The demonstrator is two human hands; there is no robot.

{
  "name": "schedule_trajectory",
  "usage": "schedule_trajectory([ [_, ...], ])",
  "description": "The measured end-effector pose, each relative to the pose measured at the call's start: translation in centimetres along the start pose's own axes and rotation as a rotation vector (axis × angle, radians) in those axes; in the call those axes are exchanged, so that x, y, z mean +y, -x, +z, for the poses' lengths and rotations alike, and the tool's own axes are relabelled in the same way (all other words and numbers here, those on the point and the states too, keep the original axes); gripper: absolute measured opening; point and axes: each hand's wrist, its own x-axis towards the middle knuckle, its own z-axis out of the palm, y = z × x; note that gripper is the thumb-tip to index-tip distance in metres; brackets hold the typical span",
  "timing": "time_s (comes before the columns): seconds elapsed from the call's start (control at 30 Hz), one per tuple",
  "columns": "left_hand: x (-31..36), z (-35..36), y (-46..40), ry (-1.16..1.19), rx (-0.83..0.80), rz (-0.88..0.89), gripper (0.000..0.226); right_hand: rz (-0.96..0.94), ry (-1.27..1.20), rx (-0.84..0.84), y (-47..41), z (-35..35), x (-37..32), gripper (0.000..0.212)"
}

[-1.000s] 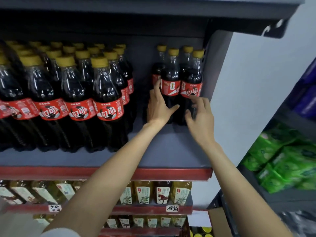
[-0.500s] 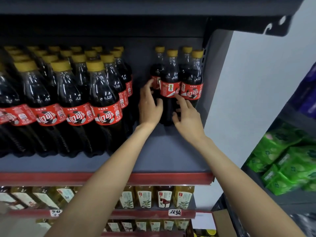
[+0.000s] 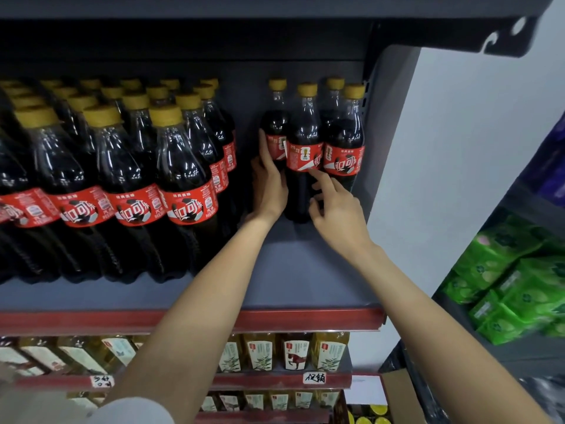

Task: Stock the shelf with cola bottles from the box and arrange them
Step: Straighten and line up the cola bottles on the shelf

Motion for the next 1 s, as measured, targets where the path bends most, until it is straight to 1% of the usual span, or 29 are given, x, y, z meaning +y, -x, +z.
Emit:
schedule_trajectory([
  [0.1,0.4,-0.5,1.1,0.019,0.068,-0.064,0.083,-0.036,-0.117,0.010,-0.2,0.0,-0.6,0.049],
  [0.17,0.5,-1.2,1.6,0.003,0.063,-0.102,0.086,-0.021,-0.274,-0.058,-0.8,0.2,-1.2,0.052],
  [0.23,0.4,-1.9,1.8,0.011,0.021,-0.159,0.089,0.022,-0.397,-0.138,-1.3,0.4,-1.9,0.056],
  [0.33,0.6,-2.5,2.3,0.116,-0.034,-0.244,0.084,0.061,-0.441,-0.199,-2.0,1.0,-2.9,0.057],
  [0.43,1.0,-2.5,2.8,0.279,-0.031,-0.244,0.076,0.082,-0.454,-0.184,-2.3,1.5,-3.7,0.057],
  [0.5,1.0,-2.6,2.8,0.309,-0.030,-0.254,0.077,0.091,-0.438,-0.180,-2.5,1.5,-3.9,0.057],
  [0.53,0.8,-2.6,2.8,0.293,-0.023,-0.258,0.079,0.097,-0.426,-0.192,-2.6,1.6,-4.0,0.057],
  [0.6,0.3,-2.8,3.0,0.173,-0.010,-0.256,0.085,0.122,-0.434,-0.242,-3.0,1.7,-4.2,0.060],
  [0.67,-0.2,-2.8,3.5,0.062,-0.007,-0.256,0.085,0.174,-0.514,-0.287,-3.8,1.9,-4.4,0.063],
  [0.73,-0.3,-2.8,4.2,0.070,0.000,-0.232,0.084,0.207,-0.571,-0.301,-4.4,2.0,-4.8,0.064],
  [0.8,0.0,-2.7,4.4,0.086,0.024,-0.226,0.081,0.193,-0.520,-0.281,-4.6,2.3,-5.0,0.064],
  [0.87,0.3,-2.6,4.2,0.135,0.026,-0.237,0.081,0.137,-0.307,-0.241,-4.7,2.4,-5.0,0.063],
  [0.93,0.4,-2.4,4.2,0.211,-0.006,-0.271,0.084,0.084,-0.036,-0.182,-4.7,2.2,-4.7,0.056],
  [1.0,0.6,-2.3,4.2,0.242,-0.007,-0.295,0.085,0.029,0.087,-0.099,-4.8,1.7,-4.5,0.047],
])
